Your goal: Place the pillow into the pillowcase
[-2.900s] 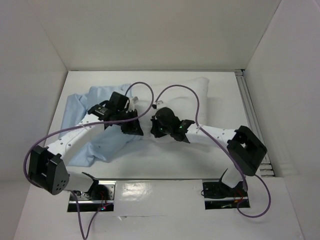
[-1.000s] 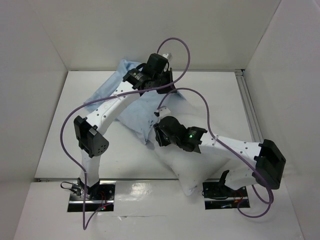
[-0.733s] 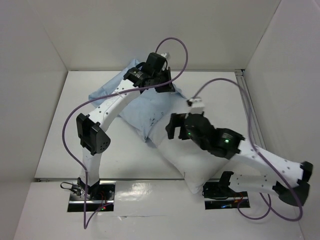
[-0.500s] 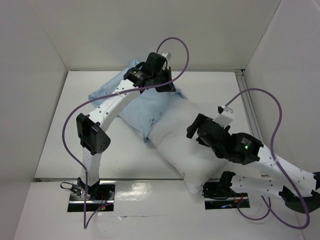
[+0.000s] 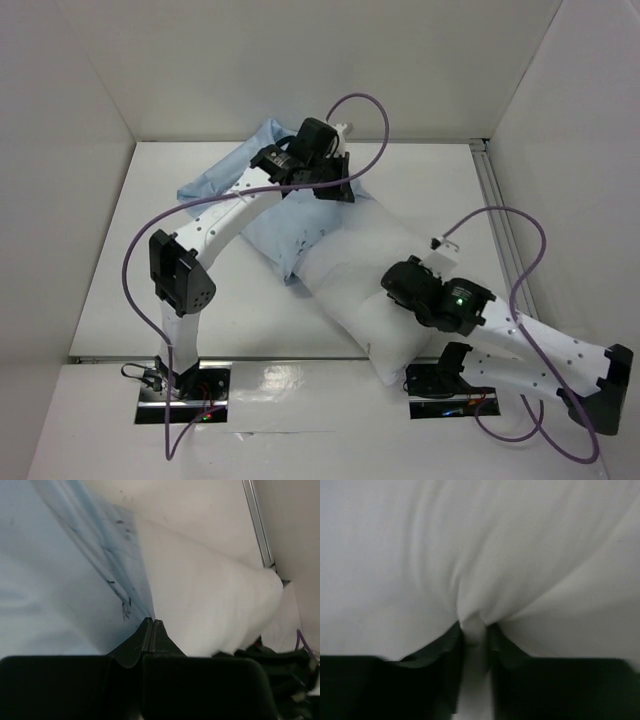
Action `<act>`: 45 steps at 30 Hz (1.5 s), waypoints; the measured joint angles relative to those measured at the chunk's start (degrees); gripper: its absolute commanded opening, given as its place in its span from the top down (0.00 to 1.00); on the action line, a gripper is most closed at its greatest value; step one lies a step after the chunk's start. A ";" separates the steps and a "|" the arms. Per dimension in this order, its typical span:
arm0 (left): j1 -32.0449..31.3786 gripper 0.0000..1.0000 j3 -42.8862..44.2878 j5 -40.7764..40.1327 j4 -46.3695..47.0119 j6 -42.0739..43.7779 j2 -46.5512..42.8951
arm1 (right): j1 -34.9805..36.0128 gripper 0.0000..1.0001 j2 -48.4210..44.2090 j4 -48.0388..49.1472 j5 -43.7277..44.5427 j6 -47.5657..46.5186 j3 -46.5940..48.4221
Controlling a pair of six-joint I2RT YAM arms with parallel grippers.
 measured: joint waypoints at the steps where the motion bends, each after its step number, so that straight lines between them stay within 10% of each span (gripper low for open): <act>1: -0.94 1.00 -0.87 0.17 -0.13 0.02 -0.76 | -1.73 1.00 2.36 3.34 0.11 -3.82 0.02; 12: -5.57 1.00 4.28 -0.48 -3.43 -0.48 -5.40 | -37.00 1.00 16.46 29.57 -27.08 -43.08 15.78; 21: 0.13 1.00 20.17 13.05 -3.63 -3.54 8.81 | -33.53 1.00 17.31 48.92 -28.22 -46.93 10.08; 41: 5.55 1.00 16.50 16.33 4.55 -6.38 10.93 | -25.92 1.00 13.46 45.16 -30.47 -40.26 3.08; 45: 4.70 0.44 14.88 14.95 4.66 -5.49 11.13 | -32.26 1.00 17.00 46.36 -33.07 -41.42 2.23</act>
